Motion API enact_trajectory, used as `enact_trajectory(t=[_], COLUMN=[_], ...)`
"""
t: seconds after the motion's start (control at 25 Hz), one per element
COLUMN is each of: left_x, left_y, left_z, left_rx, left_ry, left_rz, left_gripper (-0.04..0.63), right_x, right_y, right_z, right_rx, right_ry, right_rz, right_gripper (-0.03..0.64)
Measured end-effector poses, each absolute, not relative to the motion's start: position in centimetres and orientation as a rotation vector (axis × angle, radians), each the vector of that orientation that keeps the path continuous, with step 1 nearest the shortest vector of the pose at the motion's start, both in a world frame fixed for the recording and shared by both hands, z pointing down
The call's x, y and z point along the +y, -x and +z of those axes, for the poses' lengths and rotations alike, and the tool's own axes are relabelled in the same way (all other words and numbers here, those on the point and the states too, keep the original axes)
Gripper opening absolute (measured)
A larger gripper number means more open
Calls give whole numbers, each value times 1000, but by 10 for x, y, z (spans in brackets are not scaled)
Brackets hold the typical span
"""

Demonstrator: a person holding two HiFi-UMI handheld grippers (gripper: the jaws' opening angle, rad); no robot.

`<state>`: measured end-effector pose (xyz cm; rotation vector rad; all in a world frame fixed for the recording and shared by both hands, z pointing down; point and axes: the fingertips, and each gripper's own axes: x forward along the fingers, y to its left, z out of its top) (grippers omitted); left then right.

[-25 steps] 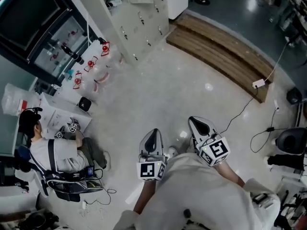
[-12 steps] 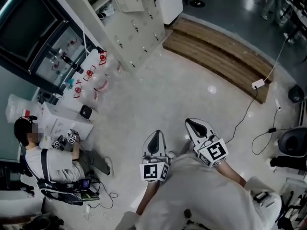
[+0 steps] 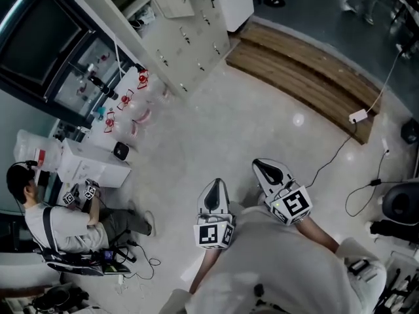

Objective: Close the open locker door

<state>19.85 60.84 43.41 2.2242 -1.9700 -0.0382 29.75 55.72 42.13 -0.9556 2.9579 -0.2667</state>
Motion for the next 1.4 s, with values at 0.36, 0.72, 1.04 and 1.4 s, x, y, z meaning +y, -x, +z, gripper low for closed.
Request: enact_trajectory(t=[0.36,0.72,1.04,1.4], left_x=[579,495,400,335], left_y=[-197,-170,-119,-63], left_z=[442,442,433,430], left_rx=[-1947,-1866,-1819,-1790], left_ry=[-2218,-2304,-2373,-2389], left_rz=[-49,-89,-115,-100], left_gripper=[8,8,8,8], right_x=[533,464,378,313], right_y=[-297,-272,-220,-162], right_z=[438,442,435,431], right_rx=[2963,2965,2944,2893], right_ry=[996,1089,1117,1131], right_rz=[-311,-308,-308,-320], right_gripper=[31,31,31,31])
